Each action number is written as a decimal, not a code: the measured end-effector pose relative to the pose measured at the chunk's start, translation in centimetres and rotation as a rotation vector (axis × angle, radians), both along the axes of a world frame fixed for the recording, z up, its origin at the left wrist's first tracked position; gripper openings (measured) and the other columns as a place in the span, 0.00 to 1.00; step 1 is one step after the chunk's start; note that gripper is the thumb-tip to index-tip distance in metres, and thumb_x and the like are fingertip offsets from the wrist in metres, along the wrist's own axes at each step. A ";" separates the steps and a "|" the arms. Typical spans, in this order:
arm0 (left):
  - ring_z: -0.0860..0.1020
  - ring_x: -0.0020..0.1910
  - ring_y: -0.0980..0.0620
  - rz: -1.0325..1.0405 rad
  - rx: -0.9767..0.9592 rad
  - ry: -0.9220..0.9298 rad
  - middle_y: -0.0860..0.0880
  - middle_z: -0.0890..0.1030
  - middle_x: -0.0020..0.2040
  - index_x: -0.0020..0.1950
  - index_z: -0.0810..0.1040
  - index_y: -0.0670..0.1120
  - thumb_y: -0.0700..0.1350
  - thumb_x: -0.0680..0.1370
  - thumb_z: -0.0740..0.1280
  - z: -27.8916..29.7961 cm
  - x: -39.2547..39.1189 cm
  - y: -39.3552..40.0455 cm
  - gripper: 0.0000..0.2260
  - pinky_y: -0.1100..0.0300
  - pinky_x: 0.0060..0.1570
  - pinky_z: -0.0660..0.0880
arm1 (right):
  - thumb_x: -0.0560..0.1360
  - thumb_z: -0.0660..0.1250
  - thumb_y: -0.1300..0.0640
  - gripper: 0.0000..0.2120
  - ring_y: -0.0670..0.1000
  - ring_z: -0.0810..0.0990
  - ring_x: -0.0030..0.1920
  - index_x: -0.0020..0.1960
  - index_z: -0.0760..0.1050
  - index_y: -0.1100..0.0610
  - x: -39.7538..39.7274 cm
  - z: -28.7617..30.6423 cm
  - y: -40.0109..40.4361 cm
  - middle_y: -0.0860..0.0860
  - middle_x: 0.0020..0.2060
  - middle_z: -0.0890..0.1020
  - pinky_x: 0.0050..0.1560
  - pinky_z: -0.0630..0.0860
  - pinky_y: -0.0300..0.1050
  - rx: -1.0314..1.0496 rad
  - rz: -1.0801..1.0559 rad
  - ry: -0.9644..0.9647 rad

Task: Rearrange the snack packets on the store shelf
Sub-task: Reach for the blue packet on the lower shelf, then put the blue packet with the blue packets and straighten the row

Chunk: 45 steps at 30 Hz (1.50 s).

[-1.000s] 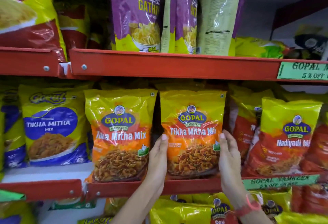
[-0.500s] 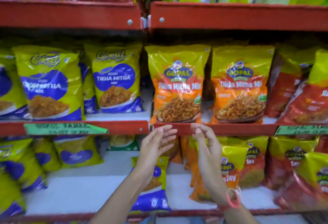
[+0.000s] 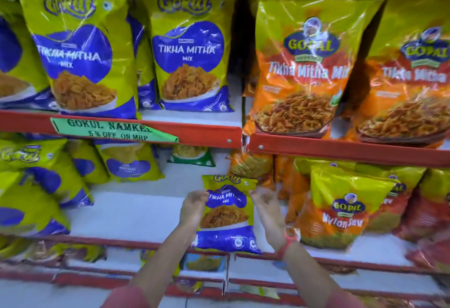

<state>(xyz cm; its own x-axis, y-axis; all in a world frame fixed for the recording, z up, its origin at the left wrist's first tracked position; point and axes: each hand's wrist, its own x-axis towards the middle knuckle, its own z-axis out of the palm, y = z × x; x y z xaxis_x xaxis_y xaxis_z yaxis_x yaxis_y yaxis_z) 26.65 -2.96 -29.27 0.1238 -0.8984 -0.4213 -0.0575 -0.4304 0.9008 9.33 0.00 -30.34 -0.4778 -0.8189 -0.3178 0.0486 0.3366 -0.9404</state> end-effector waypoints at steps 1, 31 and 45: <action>0.77 0.61 0.39 0.016 0.045 -0.026 0.35 0.80 0.60 0.59 0.77 0.36 0.44 0.73 0.70 -0.9 -0.2 -0.5 0.18 0.55 0.52 0.71 | 0.77 0.71 0.55 0.09 0.53 0.75 0.42 0.44 0.74 0.59 0.3 -1.1 -0.6 0.54 0.38 0.76 0.44 0.68 0.43 0.098 -0.003 0.003; 0.74 0.37 0.49 0.143 -0.161 0.035 0.45 0.79 0.36 0.42 0.82 0.43 0.66 0.75 0.60 -0.8 3.5 9.0 0.26 0.48 0.48 0.75 | 0.71 0.69 0.33 0.39 0.70 0.81 0.41 0.46 0.77 0.74 5.1 -0.2 8.0 0.69 0.37 0.83 0.42 0.74 0.51 -0.038 -0.093 -0.145; 0.79 0.41 0.60 0.112 -0.800 0.124 0.53 0.83 0.43 0.51 0.82 0.42 0.54 0.80 0.60 19.3 7.9 6.0 0.18 0.75 0.44 0.74 | 0.64 0.75 0.30 0.44 0.53 0.71 0.46 0.46 0.71 0.73 7.0 17.7 2.9 0.80 0.45 0.76 0.47 0.76 0.63 -0.639 0.146 -0.176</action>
<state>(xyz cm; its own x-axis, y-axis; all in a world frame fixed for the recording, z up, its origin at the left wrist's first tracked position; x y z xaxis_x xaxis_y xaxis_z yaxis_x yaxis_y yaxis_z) 34.54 3.05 -10.00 0.2251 -0.9183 0.3258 0.0682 0.3484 0.9349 16.38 2.85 -12.64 -0.3339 -0.9239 0.1868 0.2156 -0.2677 -0.9391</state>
